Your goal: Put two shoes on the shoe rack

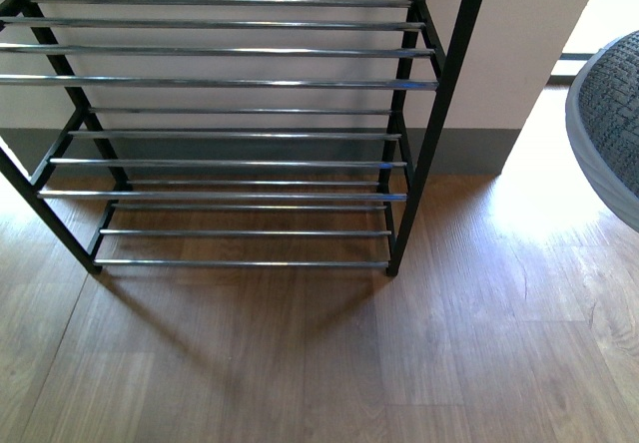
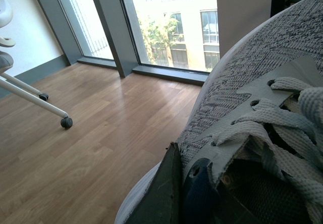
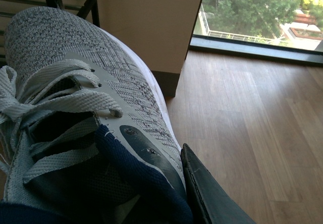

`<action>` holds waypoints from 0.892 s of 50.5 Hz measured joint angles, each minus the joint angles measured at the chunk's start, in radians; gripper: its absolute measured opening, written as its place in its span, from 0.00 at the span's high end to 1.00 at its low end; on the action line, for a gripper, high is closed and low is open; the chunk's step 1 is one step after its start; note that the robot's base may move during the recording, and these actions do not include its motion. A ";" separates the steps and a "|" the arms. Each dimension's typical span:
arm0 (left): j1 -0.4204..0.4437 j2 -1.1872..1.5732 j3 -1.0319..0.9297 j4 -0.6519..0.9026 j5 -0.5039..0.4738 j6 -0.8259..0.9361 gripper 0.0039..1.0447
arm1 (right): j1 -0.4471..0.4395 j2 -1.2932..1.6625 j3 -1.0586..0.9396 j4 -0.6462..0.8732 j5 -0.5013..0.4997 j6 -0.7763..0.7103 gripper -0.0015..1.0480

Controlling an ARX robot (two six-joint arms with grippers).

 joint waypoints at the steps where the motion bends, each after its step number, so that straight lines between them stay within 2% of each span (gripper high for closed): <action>1: 0.000 0.000 0.000 0.000 0.000 0.000 0.99 | 0.000 0.000 0.000 0.000 0.000 0.000 0.99; 45: 0.000 0.001 0.000 0.000 -0.003 0.000 0.99 | 0.000 0.000 0.000 0.000 -0.004 0.000 0.99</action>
